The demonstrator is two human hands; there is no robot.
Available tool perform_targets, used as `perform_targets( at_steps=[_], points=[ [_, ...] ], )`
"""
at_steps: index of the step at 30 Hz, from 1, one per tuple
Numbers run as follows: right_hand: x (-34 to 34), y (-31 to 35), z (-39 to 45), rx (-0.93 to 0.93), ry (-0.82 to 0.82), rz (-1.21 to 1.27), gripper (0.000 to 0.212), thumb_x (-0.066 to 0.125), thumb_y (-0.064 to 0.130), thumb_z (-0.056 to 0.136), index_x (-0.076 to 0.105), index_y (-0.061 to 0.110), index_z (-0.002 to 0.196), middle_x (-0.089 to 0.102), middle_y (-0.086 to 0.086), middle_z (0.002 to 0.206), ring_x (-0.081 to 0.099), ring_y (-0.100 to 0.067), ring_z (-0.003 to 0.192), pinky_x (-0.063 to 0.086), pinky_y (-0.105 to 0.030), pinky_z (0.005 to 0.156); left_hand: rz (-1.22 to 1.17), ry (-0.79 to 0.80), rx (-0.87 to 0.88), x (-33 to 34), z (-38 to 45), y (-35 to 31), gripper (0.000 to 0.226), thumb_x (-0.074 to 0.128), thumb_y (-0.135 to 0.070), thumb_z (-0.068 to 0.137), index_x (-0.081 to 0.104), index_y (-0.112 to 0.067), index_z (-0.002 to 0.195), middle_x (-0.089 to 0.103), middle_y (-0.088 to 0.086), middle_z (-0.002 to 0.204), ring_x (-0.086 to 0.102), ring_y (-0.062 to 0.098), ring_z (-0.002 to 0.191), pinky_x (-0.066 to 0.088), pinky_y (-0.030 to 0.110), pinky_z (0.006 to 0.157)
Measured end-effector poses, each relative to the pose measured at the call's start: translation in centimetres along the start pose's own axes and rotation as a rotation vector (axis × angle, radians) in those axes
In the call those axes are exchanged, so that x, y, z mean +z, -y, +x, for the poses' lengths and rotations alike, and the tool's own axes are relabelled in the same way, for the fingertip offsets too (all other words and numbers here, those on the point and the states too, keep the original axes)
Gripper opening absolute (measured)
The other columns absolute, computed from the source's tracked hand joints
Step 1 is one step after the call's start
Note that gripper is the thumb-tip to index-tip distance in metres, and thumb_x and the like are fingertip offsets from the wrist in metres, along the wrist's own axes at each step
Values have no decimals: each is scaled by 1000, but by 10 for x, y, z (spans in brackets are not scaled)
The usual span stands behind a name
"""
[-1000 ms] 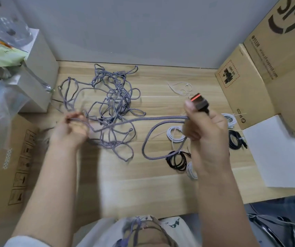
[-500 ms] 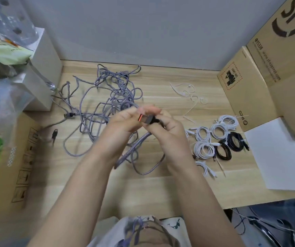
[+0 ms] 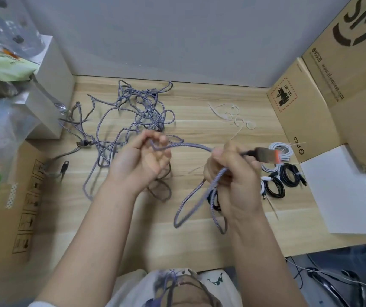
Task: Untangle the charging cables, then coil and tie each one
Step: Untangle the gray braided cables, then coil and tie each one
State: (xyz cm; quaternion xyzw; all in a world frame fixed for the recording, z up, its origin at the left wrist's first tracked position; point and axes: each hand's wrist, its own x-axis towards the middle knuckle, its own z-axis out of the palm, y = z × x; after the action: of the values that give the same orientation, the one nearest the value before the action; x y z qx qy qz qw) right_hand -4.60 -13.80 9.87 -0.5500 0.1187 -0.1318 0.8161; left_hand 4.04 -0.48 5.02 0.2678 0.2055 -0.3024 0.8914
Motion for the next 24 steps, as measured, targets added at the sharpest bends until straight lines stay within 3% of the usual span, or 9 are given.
perform_targets(
  at_steps=[2, 3, 6, 9, 11, 15, 17, 20, 24],
  points=[
    [-7, 10, -3, -108, 114, 40, 38, 57, 12, 66, 30, 27, 44, 33, 16, 41, 30, -3, 35, 22, -17, 46, -93, -45, 30, -13, 5, -12, 16, 71, -10, 62, 58, -13, 53, 57, 0, 60, 58, 10, 51, 51, 19, 53],
    [-8, 14, -4, -144, 160, 21, 36, 55, 14, 68, 29, 26, 46, 35, 19, 42, 31, -1, 35, 22, -18, 48, -113, -49, 54, -17, 6, -15, 20, 70, -12, 65, 58, -14, 49, 56, -2, 59, 58, 9, 51, 50, 18, 54],
    [-3, 17, -5, -104, 161, -3, 29, 58, 18, 68, 41, 27, 46, 37, 19, 42, 30, -1, 34, 21, -17, 47, -86, -42, 120, -13, 5, -17, 52, 42, -24, 97, 64, -20, 50, 59, -7, 63, 61, 6, 57, 50, 16, 56],
    [8, 13, -3, 99, 138, -165, 15, 66, 17, 67, 54, 25, 73, 37, 15, 45, 24, -3, 40, 16, -19, 42, 268, 113, 189, 6, -12, -8, 54, 30, -31, 101, 76, -20, 74, 72, -6, 89, 68, 6, 83, 52, 22, 76],
    [11, 5, -2, 196, 93, -329, 18, 62, 26, 70, 55, 22, 86, 37, 11, 47, 23, -6, 45, 18, -20, 41, 575, 201, 231, 20, -26, 5, 44, 31, -35, 96, 71, -17, 101, 69, 0, 113, 64, 9, 105, 46, 29, 93],
    [17, -4, -4, 214, 131, -369, 15, 67, 41, 79, 61, 29, 72, 43, 16, 49, 36, 0, 47, 28, -12, 45, 768, 255, 218, 37, -41, 25, 52, 36, -42, 88, 61, -10, 121, 67, 2, 118, 62, 8, 110, 48, 25, 97],
    [15, -4, -4, 190, 165, -342, 17, 63, 39, 83, 63, 25, 73, 58, 17, 58, 53, 3, 60, 41, -11, 60, 807, 236, 209, 38, -41, 26, 49, 34, -41, 92, 61, -14, 122, 68, 1, 117, 61, 8, 111, 47, 25, 97],
    [12, -6, -2, 173, 169, -357, 18, 60, 36, 82, 69, 22, 76, 69, 8, 77, 63, -6, 84, 48, -25, 83, 832, 247, 177, 37, -41, 26, 51, 33, -44, 91, 62, -15, 121, 68, 3, 117, 62, 9, 111, 47, 28, 99],
    [12, -4, -1, 161, 205, -428, 18, 68, 37, 80, 64, 21, 73, 62, 15, 67, 57, 2, 71, 44, -12, 71, 806, 289, 175, 36, -40, 26, 55, 30, -48, 88, 61, -17, 122, 67, 3, 118, 63, 10, 109, 50, 25, 94]
  ],
)
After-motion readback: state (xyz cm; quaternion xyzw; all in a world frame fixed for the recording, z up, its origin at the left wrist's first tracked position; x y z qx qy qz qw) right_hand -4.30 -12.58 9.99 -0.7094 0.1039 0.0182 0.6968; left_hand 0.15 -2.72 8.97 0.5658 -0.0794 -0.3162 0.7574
